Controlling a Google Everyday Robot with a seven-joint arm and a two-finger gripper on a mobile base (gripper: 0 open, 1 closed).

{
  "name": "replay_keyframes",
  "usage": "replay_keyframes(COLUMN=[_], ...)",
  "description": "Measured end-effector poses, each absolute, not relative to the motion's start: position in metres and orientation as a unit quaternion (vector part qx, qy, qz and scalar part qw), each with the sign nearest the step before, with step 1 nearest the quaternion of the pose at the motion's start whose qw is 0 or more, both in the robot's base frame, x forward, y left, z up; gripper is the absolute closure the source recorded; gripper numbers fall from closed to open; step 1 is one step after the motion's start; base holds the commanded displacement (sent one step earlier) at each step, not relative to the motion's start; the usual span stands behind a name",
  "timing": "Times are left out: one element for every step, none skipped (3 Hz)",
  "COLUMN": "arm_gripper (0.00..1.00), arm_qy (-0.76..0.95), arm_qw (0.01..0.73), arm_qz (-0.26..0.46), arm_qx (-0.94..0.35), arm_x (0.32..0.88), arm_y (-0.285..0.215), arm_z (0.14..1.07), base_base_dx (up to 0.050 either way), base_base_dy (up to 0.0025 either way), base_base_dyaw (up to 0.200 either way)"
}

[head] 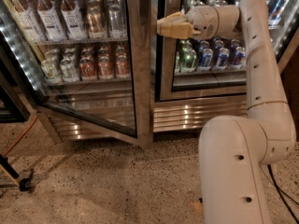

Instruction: Open left fridge door

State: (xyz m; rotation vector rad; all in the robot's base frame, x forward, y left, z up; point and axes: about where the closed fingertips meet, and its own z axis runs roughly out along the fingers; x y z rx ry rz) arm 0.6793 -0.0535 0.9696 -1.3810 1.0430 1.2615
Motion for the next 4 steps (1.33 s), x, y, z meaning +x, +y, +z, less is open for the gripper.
replay_keyframes(arm_gripper=[1.0,1.0,1.0,1.0], arm_qy=[0.41,0.41,0.41,0.41], arm_qw=[0.489,0.489,0.489,0.489], arm_qz=[0.526,0.526,0.526,0.526], arm_qx=[-0.563,-0.563,-0.562,-0.562], arm_x=[0.6815,0.6815,0.6817,0.6817], arm_y=[-0.0411,-0.0411,-0.0409,-0.0409], arm_z=[0.9807,0.9807,0.9808,0.9808], base_base_dx=[0.0,-0.022,0.0,-0.021], base_base_dy=[0.0,-0.0019,0.00001,-0.00191], base_base_dyaw=[0.0,0.179,0.192,0.182])
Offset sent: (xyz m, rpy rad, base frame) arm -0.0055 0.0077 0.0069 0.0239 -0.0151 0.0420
